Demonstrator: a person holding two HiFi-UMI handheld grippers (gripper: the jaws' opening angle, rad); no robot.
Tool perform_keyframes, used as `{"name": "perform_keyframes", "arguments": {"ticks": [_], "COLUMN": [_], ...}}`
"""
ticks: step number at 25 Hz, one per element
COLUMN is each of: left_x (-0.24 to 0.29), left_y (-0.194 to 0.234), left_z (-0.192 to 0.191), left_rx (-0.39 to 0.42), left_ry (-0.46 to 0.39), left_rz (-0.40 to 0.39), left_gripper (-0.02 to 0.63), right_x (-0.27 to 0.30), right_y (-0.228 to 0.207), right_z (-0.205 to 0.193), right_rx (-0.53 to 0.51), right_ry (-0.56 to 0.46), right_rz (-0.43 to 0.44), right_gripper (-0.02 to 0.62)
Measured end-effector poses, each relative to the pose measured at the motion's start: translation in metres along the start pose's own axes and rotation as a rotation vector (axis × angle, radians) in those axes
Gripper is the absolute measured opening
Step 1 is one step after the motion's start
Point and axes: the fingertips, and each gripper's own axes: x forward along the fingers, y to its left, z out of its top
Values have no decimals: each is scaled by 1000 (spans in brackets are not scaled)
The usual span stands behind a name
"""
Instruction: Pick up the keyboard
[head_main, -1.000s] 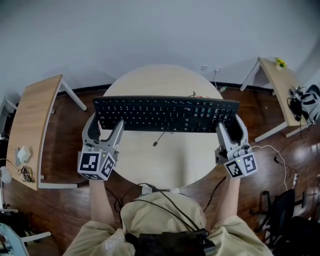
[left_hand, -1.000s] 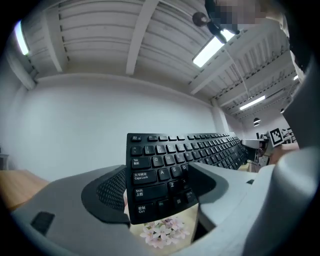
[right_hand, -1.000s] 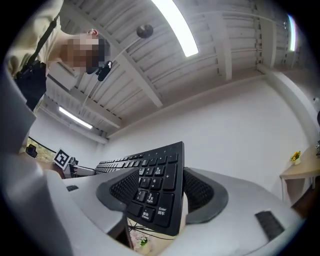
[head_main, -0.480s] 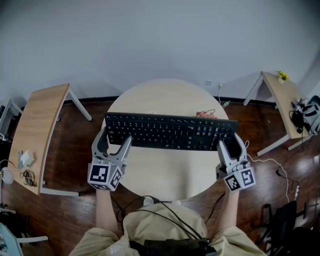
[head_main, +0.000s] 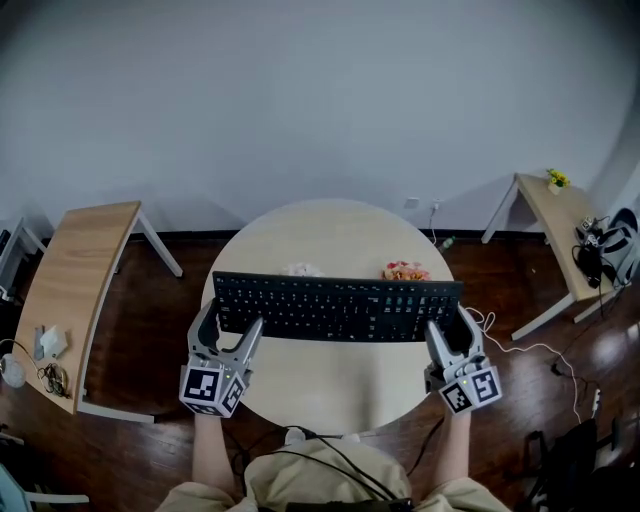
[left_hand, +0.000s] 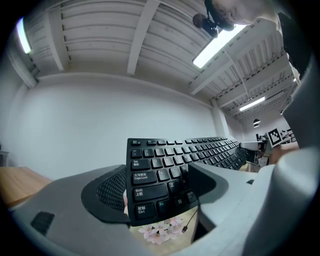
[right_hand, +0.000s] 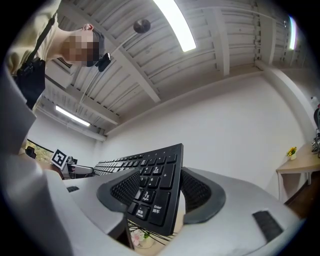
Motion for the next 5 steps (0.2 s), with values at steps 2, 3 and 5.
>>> {"name": "perform_keyframes", "arguments": {"ticks": [2,3,5], "left_x": [-1,-2,-4], "left_y": [0,0,-1], "left_z": [-2,-3,-6], "left_rx": [-5,-8,-15], "left_ry": [-10,-17,-28], "left_rz": [5,7,9], "left_gripper": [371,371,371], "right_x": [-1,-2,-5], "right_y": [0,1,1], "right_z": [1,2,4], "right_rx": [-1,-2,-5], "right_ry": [-3,-2,0], "right_rz": [0,0,1], "right_gripper": [276,276,276]}}
